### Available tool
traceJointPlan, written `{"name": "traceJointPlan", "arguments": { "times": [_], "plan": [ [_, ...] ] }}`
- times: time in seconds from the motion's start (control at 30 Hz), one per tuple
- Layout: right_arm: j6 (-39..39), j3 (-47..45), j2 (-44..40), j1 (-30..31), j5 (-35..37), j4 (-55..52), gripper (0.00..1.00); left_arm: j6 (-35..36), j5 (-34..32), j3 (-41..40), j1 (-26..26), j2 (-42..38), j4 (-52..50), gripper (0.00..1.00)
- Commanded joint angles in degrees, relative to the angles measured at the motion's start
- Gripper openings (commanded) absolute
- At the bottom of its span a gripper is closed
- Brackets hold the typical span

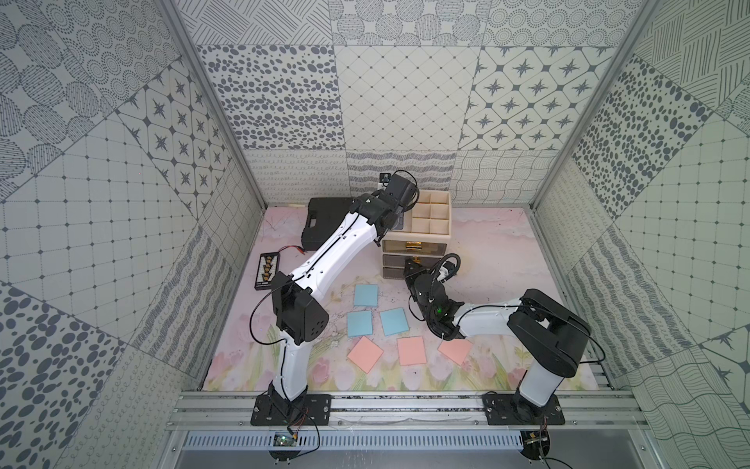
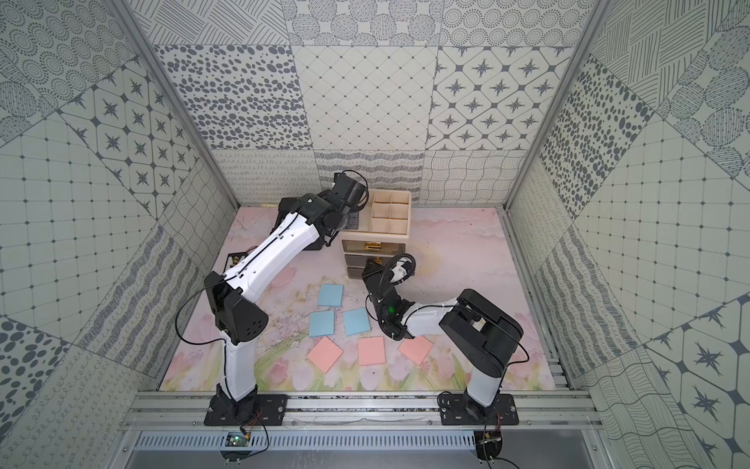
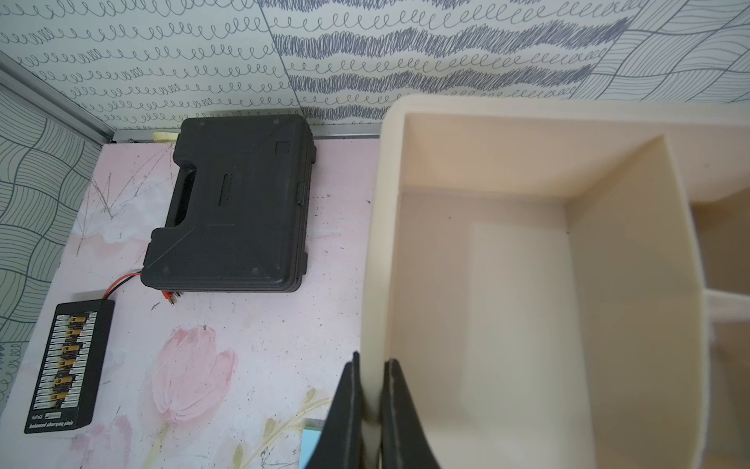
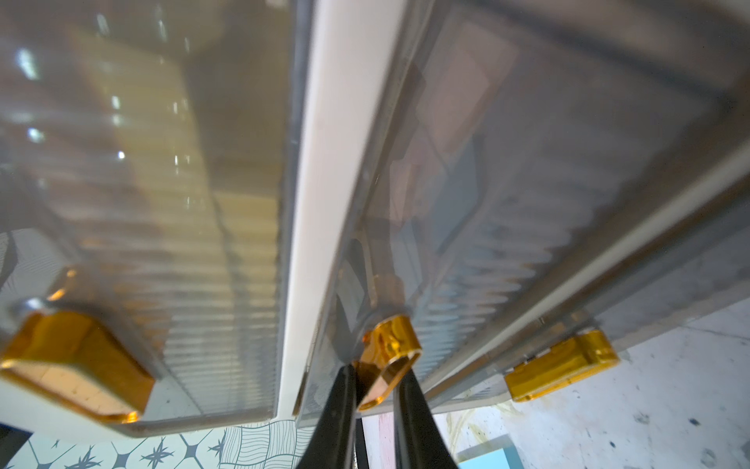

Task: Please put the sticky notes in the drawer by color
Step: Open the drawer in the storage box.

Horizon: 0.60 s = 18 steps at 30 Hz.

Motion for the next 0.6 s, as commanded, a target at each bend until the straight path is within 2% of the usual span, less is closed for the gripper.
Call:
{"name": "traceJointPlan", "arguments": {
  "times": [0.0,0.13,0.43,0.57],
  "plan": [
    [-3.03,1.17,-1.63,3.27,-0.80,-4.71,0.00,-7.45,-3.05,-0.04,-0.11,1.04,-3.42,0.00],
    [-2.11,0.35,-0.90,2.82,-1.79,-1.50,0.00,-7.74,-2.87,0.74,-0.11,1.46,-3.81,0.00],
    [1.94,1.69,1.22,1.81,-10.31,1.27,0.00,-7.19,-3.80,3.29,-0.11,2.01,-4.70,0.00],
    [2.56,1.47,0.97,3.06,-10.12,0.33,0.00,-8.23,-5.34,4.09,-0.19,2.59,-5.47,0.00]
  ]
}}
